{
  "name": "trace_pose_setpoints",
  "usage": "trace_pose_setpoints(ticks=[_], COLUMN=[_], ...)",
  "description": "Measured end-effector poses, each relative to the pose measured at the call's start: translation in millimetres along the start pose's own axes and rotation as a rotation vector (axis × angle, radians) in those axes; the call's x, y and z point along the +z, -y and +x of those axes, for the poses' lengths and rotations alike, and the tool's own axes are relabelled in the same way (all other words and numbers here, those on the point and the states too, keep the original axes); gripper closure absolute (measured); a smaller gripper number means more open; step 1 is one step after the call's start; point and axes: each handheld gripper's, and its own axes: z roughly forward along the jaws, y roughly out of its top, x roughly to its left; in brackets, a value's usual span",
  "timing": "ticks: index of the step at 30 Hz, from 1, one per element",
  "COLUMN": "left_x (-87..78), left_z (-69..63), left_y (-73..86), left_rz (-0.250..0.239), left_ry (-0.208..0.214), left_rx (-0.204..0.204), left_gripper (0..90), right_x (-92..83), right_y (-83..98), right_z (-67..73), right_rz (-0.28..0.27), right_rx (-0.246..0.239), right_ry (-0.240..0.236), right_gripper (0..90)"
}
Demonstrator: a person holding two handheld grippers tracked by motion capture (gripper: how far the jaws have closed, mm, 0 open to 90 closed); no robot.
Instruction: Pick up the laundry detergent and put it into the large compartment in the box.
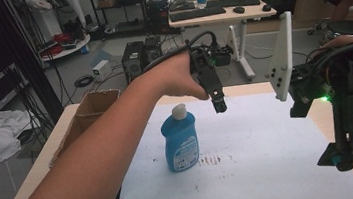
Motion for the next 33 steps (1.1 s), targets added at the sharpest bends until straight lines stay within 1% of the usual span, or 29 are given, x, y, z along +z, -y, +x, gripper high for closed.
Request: trace_pose_setpoints(ticks=[3, 4, 5, 8, 13, 20, 25, 31, 32, 33], left_x=[-6.1, -6.1, -11.0, -16.8, -18.0, -10.0, -2.6, 17.7, 17.7, 23.9], left_z=[-0.5, -0.5, -0.4, -0.4, -1.9, -2.7, -1.9, -1.0, -1.0, -0.1], left_y=[7.6, 7.6, 13.3, 22.1, 36.9, 55.0, 61.7, 71.8, 71.8, 75.2], left_rz=[0.005, 0.005, 0.008, 0.012, 0.022, 0.042, 0.044, 0.042, 0.042, 0.035], left_ry=[-0.010, -0.010, -0.017, -0.025, -0.032, -0.031, -0.026, -0.001, -0.001, 0.008], left_rx=[-0.015, -0.015, -0.025, -0.042, -0.065, -0.098, -0.109, -0.125, -0.125, -0.132], left_gripper=[4.4, 4.4, 4.4, 4.4, 4.4, 4.4, 4.4, 4.4, 4.4, 4.4], right_x=[0.2, 0.2, 0.2, -0.6, -0.8, -1.0, -0.5, 0.1, 0.1, 0.3], right_y=[-2.0, -2.0, -2.6, -4.9, -7.3, -10.7, -13.2, -15.0, -15.0, -15.0], right_z=[0.8, 0.8, 0.9, 2.2, 4.0, 7.1, 8.9, 11.3, 11.3, 11.3], right_rz=[0.001, 0.001, 0.001, 0.000, -0.001, 0.003, 0.004, 0.005, 0.005, 0.007], right_rx=[0.001, 0.001, -0.002, -0.005, -0.011, -0.017, -0.023, -0.026, -0.026, -0.025], right_ry=[0.002, 0.002, 0.004, 0.006, 0.008, 0.009, 0.011, 0.010, 0.010, 0.010], right_gripper=[4.4, 4.4, 4.4, 4.4, 4.4, 4.4, 4.4, 4.4, 4.4, 4.4])
